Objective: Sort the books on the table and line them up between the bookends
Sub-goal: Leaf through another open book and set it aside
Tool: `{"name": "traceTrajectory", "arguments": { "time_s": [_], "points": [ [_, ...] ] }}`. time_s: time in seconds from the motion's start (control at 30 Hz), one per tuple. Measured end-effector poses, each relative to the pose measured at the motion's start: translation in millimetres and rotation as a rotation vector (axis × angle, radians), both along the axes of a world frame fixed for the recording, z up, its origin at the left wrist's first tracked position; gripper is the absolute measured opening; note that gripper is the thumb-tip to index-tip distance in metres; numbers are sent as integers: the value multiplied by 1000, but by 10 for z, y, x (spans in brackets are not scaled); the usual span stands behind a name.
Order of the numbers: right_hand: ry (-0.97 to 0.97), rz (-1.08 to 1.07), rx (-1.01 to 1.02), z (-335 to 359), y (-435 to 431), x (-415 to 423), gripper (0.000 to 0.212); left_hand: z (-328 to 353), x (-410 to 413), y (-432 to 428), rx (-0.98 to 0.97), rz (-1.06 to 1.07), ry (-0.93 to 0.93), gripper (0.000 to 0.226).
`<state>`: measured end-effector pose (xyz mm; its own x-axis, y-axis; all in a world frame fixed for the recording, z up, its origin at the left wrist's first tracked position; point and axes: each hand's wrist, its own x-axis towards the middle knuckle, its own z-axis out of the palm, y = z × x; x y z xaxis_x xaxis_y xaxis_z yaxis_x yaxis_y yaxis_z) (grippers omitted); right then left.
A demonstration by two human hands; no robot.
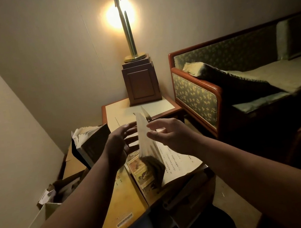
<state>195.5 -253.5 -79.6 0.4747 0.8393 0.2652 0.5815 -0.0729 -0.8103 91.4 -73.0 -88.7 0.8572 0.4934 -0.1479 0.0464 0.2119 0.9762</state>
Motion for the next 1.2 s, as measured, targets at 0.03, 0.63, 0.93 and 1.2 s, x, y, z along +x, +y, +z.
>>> {"name": "traceTrajectory", "arguments": {
  "time_s": [0.03,0.63,0.93,1.2],
  "points": [
    [4,-10,-14,29,-2,9,49,-5,21,-31,31,-47,2,28],
    [-248,-344,-402,-438,-297,439,39,-548,410,-123,1056,-334,526,86],
    [-551,-184,-639,-601,88,221,19,-773,-167,126,961,-236,560,89],
    [-689,-116,-990,-620,639,-375,61,-833,-666,240,527,44,447,54]
  ]
}}
